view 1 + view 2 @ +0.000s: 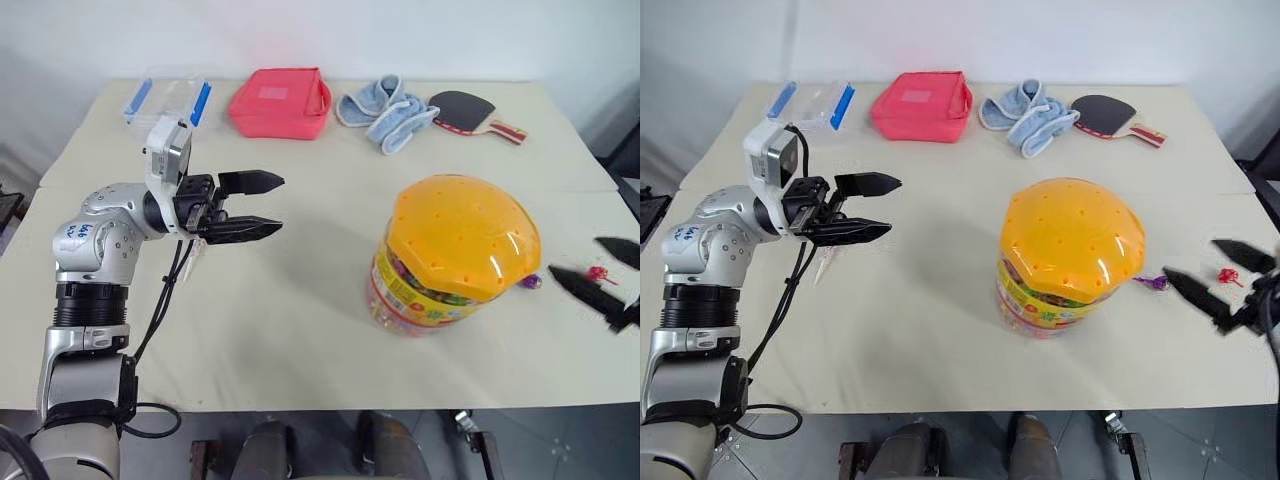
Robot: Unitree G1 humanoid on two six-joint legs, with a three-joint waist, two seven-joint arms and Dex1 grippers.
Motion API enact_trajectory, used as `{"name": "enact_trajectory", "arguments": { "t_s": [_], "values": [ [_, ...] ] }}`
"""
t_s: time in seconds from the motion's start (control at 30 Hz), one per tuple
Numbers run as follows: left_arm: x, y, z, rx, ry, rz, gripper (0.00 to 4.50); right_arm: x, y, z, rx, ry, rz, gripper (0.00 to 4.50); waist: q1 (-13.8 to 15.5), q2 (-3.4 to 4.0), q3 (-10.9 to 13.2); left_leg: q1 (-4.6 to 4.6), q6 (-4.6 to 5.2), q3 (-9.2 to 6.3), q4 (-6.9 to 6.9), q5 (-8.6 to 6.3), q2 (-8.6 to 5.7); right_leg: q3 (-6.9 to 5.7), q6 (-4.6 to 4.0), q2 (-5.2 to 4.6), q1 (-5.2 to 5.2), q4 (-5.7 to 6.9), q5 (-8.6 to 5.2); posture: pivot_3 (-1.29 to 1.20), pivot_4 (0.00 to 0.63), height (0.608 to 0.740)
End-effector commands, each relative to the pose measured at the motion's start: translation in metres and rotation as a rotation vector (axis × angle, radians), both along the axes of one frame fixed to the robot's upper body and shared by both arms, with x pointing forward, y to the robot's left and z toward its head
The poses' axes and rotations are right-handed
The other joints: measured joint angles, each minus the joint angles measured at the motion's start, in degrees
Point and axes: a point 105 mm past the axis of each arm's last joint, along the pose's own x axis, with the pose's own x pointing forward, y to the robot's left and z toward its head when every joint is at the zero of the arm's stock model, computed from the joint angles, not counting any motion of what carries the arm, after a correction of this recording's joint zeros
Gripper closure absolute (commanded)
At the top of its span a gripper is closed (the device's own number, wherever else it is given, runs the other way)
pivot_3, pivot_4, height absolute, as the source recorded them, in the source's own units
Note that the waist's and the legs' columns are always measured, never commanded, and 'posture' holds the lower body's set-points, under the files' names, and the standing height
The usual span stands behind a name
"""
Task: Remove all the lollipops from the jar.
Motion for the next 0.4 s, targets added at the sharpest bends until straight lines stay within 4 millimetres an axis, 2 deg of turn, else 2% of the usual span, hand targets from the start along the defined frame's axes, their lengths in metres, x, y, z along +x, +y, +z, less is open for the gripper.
{"name": "enact_trajectory", "arguments": {
  "t_s": [0.03, 0.13, 0.23, 0.4],
  "values": [
    [0.001, 0.013, -0.002, 0.029, -0.014, 0.029, 0.0, -0.014, 0.021, -0.011, -0.064, 0.013, 0.148, 0.05, -0.05, -0.01, -0.01, 0.02, 0.01, 0.0, 0.0, 0.0, -0.01, 0.0, 0.01, 0.0, 0.02, -0.02, 0.0, 0.0, 0.15, 0.74],
    [0.003, 0.023, -0.013, 0.06, 0.022, 0.075, 0.0, -0.021, 0.028, -0.031, -0.119, 0.075, 0.23, 0.05, -0.23, -0.01, -0.01, 0.05, 0.01, 0.0, -0.02, -0.01, 0.0, 0.0, 0.0, 0.01, 0.02, 0.0, 0.0, 0.0, 0.15, 0.74],
    [-0.001, 0.031, -0.019, 0.06, 0.044, 0.086, 0.0, -0.014, 0.027, -0.033, -0.115, 0.058, 0.23, 0.05, -0.59, -0.02, -0.01, 0.07, 0.01, 0.02, -0.01, -0.01, 0.0, 0.05, -0.01, 0.0, 0.01, 0.03, 0.01, 0.0, 0.15, 0.74],
    [-0.008, 0.035, -0.018, 0.03, 0.016, 0.089, 0.0, -0.004, 0.022, -0.032, -0.11, 0.009, 0.195, 0.05, -0.41, -0.03, -0.02, 0.07, 0.01, -0.01, 0.0, 0.0, 0.02, 0.03, -0.02, 0.01, 0.0, 0.05, 0.01, 0.0, 0.15, 0.74]
  ]
}}
